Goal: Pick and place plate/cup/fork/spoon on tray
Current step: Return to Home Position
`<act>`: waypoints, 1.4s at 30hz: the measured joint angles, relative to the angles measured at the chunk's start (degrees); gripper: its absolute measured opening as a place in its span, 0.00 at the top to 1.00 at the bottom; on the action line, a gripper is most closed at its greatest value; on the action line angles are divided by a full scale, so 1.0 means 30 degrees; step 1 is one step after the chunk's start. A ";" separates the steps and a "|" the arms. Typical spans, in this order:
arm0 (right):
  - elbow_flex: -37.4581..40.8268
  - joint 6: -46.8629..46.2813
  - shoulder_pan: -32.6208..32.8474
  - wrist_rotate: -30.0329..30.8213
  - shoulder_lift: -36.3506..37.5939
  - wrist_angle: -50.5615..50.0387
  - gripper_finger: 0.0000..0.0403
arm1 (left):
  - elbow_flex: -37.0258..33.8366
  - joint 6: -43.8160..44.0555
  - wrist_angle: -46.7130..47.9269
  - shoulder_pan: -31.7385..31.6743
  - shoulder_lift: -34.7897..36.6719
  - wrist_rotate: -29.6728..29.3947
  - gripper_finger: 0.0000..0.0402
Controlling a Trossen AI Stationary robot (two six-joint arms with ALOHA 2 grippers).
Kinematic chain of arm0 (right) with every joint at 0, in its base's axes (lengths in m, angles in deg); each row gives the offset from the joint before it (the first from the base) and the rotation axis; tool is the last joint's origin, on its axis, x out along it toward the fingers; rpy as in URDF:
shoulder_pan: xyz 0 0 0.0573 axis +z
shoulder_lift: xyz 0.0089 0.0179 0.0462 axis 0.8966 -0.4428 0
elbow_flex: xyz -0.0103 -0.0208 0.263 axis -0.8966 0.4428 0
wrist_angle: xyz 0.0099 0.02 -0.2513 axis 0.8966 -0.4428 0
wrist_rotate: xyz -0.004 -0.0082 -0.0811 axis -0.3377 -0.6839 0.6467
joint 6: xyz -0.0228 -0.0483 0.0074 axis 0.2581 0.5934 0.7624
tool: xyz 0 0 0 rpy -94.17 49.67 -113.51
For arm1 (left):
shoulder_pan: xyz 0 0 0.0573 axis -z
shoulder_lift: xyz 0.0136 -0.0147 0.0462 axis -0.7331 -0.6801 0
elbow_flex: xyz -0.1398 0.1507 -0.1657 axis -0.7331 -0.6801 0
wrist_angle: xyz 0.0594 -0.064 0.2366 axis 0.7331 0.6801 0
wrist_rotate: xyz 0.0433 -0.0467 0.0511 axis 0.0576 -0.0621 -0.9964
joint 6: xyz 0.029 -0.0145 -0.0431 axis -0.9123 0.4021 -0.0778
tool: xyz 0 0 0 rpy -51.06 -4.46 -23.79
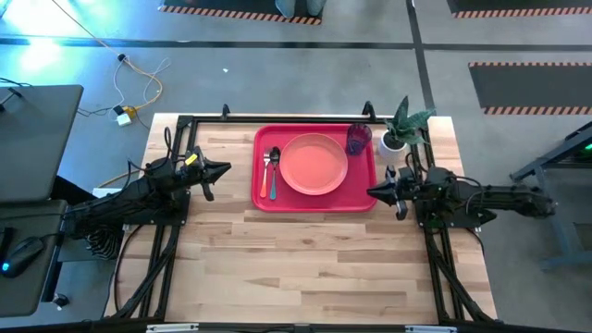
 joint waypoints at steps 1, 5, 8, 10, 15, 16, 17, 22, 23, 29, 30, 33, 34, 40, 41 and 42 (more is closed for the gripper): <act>0.0032 0.0031 0.0002 0.0012 0.0124 -0.0263 0.93 | 0.0000 0.0000 0.0000 0.0000 0.0000 0.0000 0.94; 0.0032 0.0545 0.0000 0.0066 0.0385 -0.0782 0.93 | 0.0000 -0.0186 0.0000 0.0000 0.0000 0.0000 0.94; 0.0032 0.1461 0.0000 0.0294 0.0468 -0.1230 0.93 | 0.0000 -0.1351 -0.0001 0.0000 0.0000 0.0001 0.94; 0.0032 0.1581 0.0007 0.0689 0.0453 -0.1822 0.93 | 0.0000 -0.2295 0.0000 0.0000 0.0000 0.0000 0.94; 0.0032 0.1381 0.0000 0.1998 0.0453 -0.2512 0.93 | 0.0000 -0.4554 -0.0002 0.0000 0.0000 0.0002 0.94; 0.0032 0.1220 0.0000 0.2229 0.0453 -0.2508 0.93 | 0.0000 -0.5022 0.0000 0.0000 0.0000 0.0005 0.94; 0.0032 0.0978 0.0000 0.2281 0.0453 -0.2508 0.93 | 0.0000 -0.5376 -0.0001 0.0000 0.0000 0.0007 0.94; 0.0032 0.1261 0.0000 0.2266 0.0453 -0.2675 0.93 | 0.0000 -0.5661 0.0000 0.0000 0.0000 0.0005 0.94; 0.0032 0.1368 0.0000 0.2266 0.0453 -0.2675 0.93 | 0.0000 -0.5661 0.0000 0.0000 0.0000 0.0007 0.94; 0.0039 0.1418 0.0000 0.2245 0.0453 -0.2675 0.93 | 0.0000 -0.5655 0.0000 0.0000 0.0000 0.0007 0.94; 0.0039 0.1426 0.0000 0.2227 0.0453 -0.2675 0.93 | 0.0000 -0.5651 -0.0007 0.0000 0.0000 0.0007 0.94; 0.0039 0.1436 0.0000 0.2218 0.0453 -0.2675 0.93 | 0.0000 -0.5075 -0.0007 0.0000 0.0000 0.0007 0.94; 0.0039 0.1433 0.0000 0.2218 0.0453 -0.2675 0.93 | 0.0000 -0.4903 0.0000 0.0000 0.0000 0.0007 0.94; 0.0039 0.1434 0.0000 0.2215 0.0453 -0.2675 0.93 | 0.0000 -0.4046 0.0000 0.0000 0.0000 0.0004 0.94; 0.0039 0.1436 0.0000 0.2215 0.0453 -0.2675 0.93 | 0.0000 -0.3990 -0.0004 0.0000 0.0000 0.0007 0.94; 0.0039 0.1433 0.0000 0.2215 0.0453 -0.2675 0.93 | 0.0000 -0.3993 -0.0002 0.0000 0.0000 0.0007 0.94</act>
